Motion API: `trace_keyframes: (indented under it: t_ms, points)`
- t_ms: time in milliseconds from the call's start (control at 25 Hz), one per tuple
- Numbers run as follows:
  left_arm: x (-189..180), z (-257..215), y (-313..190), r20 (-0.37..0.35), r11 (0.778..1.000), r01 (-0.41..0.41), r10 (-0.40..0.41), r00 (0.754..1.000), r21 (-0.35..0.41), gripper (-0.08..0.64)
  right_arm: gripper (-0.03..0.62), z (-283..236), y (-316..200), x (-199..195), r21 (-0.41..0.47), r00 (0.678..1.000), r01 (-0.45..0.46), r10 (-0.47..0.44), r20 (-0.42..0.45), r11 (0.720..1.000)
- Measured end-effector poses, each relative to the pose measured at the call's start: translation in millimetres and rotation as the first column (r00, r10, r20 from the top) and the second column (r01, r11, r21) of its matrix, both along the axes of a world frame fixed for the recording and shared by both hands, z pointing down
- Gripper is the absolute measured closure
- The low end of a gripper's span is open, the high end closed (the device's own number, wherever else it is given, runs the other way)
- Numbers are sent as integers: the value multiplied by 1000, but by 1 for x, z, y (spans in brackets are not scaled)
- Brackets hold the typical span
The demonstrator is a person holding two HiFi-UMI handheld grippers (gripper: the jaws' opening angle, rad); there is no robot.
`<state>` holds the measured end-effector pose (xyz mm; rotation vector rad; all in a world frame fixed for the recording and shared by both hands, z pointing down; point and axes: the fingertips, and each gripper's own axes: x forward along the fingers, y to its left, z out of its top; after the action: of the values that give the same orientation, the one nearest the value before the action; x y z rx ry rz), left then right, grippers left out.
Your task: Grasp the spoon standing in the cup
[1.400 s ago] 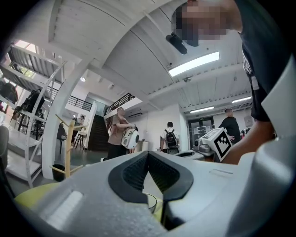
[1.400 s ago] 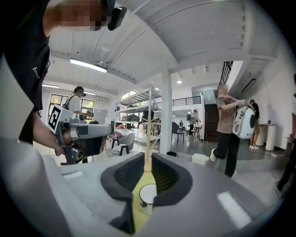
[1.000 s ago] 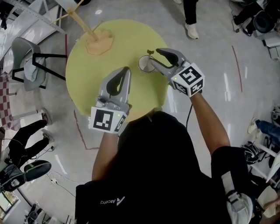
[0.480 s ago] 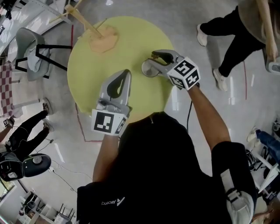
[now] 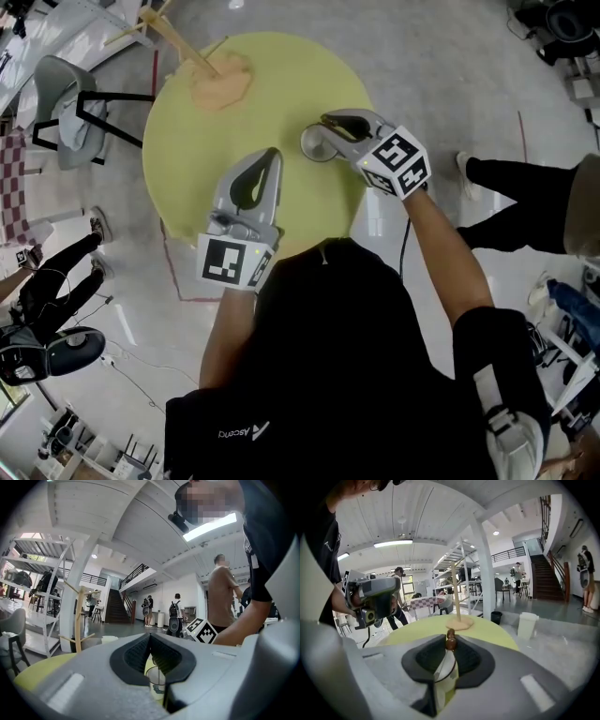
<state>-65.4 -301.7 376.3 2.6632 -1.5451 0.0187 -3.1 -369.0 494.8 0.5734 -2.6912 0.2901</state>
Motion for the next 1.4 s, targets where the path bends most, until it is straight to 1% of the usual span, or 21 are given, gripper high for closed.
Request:
trace_keyframes:
  t_ms: [240,440,680,1000,1120,1400]
  points:
    - [-1,-11,8,5,1000,-6,6,1000,20,551,537,-48,7,2,92,999,-30,27,26,995]
    - [-1,-24,19,1,999,-9,9,1000,47,550,537,-104,22,12,163,992,-84,67,104,983]
    - [-10,-51,27,-17,996,-19,21,1000,90,550,537,-155,53,13,195,978,-134,99,182,972]
    - [-7,-72,44,-25,992,-38,42,999,118,550,538,-177,94,32,177,957,-203,157,245,963]
    - [-9,-75,48,-26,992,-41,45,999,123,550,538,-176,105,34,180,956,-213,167,240,960]
    - [-2,-75,54,-20,990,-56,60,998,130,550,538,-172,116,33,188,958,-206,159,239,960]
